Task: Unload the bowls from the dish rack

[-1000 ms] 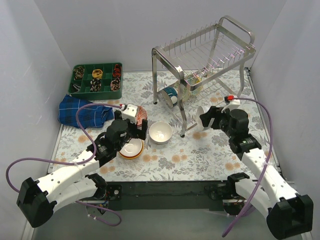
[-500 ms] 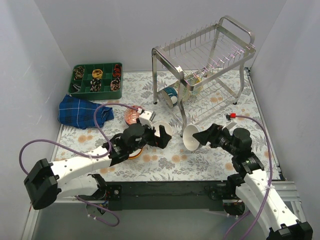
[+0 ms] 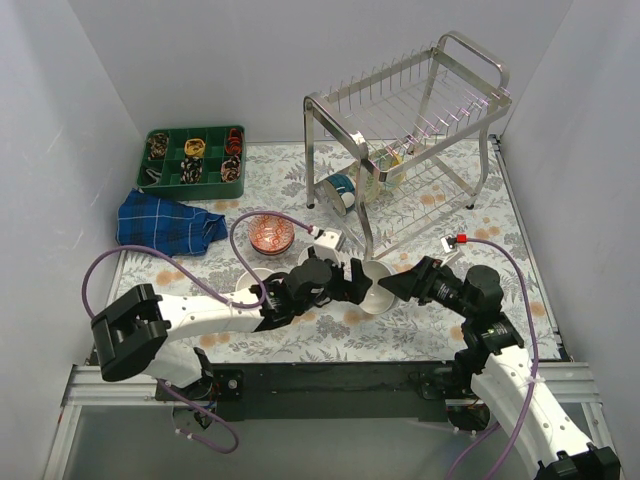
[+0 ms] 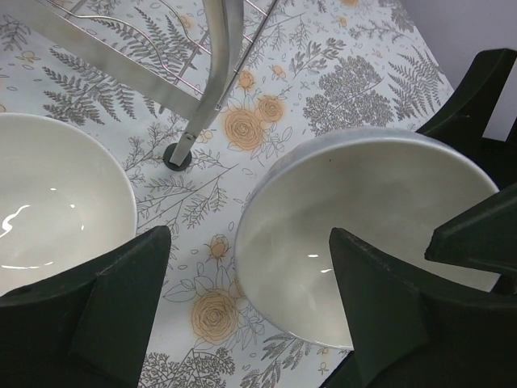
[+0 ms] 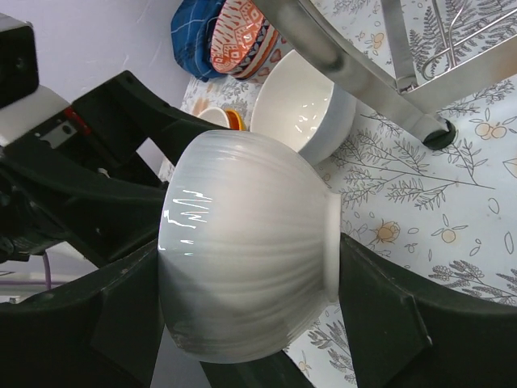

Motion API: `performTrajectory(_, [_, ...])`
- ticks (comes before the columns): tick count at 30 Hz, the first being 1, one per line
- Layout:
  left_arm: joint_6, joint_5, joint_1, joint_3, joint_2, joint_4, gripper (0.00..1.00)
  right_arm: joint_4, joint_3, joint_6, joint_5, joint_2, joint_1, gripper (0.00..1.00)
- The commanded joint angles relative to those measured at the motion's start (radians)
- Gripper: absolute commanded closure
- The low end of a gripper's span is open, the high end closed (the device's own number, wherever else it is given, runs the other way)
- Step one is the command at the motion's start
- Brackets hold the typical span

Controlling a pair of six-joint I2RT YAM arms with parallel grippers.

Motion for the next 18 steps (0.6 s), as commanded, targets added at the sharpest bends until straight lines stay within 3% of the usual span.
performTrajectory(1, [-0.022, -0.037, -0.028, 0.048, 0.034, 0.038, 0.24, 0.133, 0.012, 0.03, -0.056, -0.012, -0.001, 0.9])
performTrajectory(7, [-0.021, -0.044, -0.034, 0.046, 0.048, 0.041, 0.64, 0.153, 0.003, 0.043, -0.056, -0.018, -0.002, 0.89])
performTrajectory(12, [-0.019, -0.027, -0.032, 0.043, 0.057, 0.048, 0.9, 0.159, 0.008, 0.043, -0.056, -0.004, -0.002, 0.89])
performTrajectory(13, [-0.015, -0.028, -0.034, 0.043, 0.058, 0.048, 1.0, 0.16, 0.011, 0.041, -0.057, -0.003, -0.001, 0.89])
performTrajectory(16, [0.013, -0.048, -0.032, 0.043, 0.04, 0.025, 1.0, 0.157, 0.012, 0.029, -0.059, 0.002, -0.001, 0.79])
performTrajectory(18, [0.048, -0.068, -0.032, 0.043, 0.011, -0.009, 1.0, 0.148, 0.011, 0.017, -0.045, -0.003, -0.001, 0.61])
